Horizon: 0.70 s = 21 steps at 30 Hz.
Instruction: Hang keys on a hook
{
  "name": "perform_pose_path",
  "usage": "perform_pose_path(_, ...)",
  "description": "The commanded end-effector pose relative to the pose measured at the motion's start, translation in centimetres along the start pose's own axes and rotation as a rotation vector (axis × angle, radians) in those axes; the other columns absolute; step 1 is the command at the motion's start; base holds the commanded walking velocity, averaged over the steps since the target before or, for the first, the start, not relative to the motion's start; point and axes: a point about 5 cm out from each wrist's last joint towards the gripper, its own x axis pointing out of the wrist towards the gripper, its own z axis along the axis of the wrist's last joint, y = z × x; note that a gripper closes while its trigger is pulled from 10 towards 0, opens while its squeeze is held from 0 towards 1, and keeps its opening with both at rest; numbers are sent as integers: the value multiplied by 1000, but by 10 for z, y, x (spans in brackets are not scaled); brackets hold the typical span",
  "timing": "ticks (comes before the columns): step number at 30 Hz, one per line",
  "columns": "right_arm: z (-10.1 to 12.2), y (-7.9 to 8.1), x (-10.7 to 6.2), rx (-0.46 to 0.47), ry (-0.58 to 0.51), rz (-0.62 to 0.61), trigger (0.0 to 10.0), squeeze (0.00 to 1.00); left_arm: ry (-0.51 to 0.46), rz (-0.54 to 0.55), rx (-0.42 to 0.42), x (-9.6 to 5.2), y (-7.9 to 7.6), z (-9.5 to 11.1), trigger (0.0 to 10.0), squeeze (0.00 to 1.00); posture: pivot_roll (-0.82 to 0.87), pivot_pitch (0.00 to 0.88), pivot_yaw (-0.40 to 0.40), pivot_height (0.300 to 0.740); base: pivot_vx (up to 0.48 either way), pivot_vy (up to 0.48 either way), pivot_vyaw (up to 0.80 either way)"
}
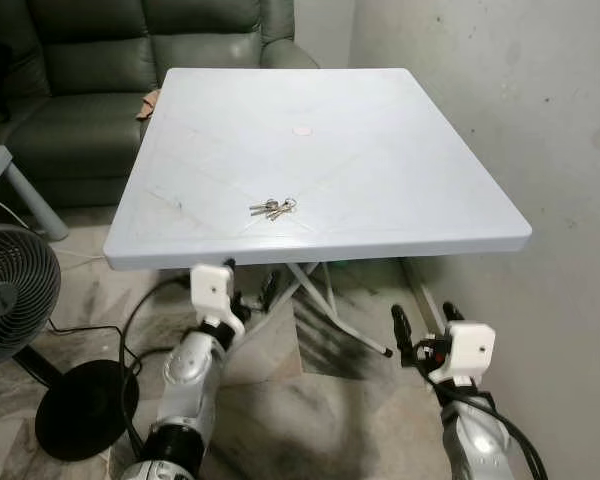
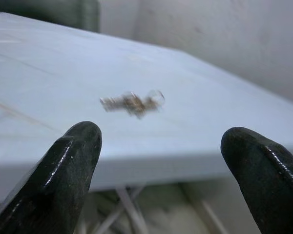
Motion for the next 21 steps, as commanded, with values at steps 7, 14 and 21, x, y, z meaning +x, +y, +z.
perform_pose_path(7, 30, 3, 23, -7, -20, -26, 10000, 0, 5, 122, -84, 34, 5, 33, 10000, 0, -48, 53, -14, 740, 0, 0, 0)
perform_pose_path(14, 50, 7, 22, -76, -77, 25, 10000, 0, -88, 44, 37, 26, -1, 51, 10000, 0, -59, 48, -9, 740, 0, 0, 0)
perform_pose_path(21, 61, 0, 4, -73, -110, 11, 10000, 0, -53, 31, 0, -8, 15, 44, 10000, 0, -60, 46, -10, 740, 0, 0, 0)
